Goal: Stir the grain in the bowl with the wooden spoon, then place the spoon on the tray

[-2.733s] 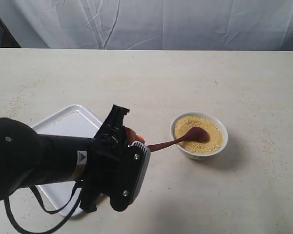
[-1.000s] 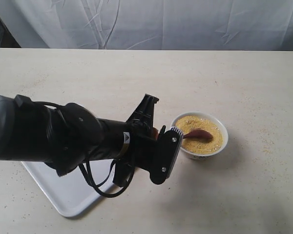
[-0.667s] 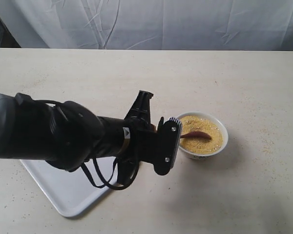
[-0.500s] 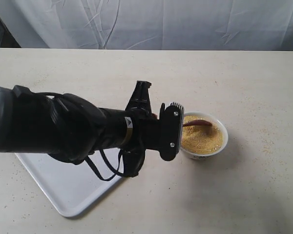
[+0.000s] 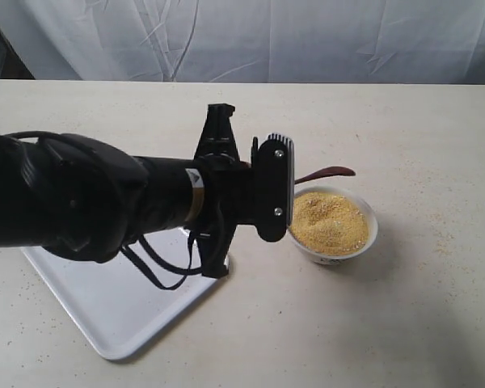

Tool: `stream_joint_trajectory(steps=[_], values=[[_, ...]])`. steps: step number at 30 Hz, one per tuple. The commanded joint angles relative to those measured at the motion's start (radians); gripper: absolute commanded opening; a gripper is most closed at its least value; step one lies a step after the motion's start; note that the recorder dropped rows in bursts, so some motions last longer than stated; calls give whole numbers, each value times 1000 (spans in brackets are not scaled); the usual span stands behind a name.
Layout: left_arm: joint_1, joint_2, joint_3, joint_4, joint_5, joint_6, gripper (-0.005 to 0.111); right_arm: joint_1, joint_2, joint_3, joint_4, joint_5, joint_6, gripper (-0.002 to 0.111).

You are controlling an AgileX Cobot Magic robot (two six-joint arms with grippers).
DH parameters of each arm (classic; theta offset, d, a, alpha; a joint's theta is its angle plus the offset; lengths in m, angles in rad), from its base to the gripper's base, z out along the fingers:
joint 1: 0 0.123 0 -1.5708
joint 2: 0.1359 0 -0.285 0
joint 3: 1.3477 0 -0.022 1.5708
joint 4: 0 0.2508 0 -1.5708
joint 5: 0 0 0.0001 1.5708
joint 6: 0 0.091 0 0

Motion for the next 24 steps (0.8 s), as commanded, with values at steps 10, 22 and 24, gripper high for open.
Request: stream_joint_trajectory(steps=[10,22,24], values=[[-2,-121,35,-419,45,104,0,4,-4,1,-1,-8,1,-1],[-2,-121,-135,-1455,265,796,0,4,-4,1,-1,-6,1,-1],[-2,-119,-158,-1530,317,852,0,4,-4,1,-1,-6,1,-1]])
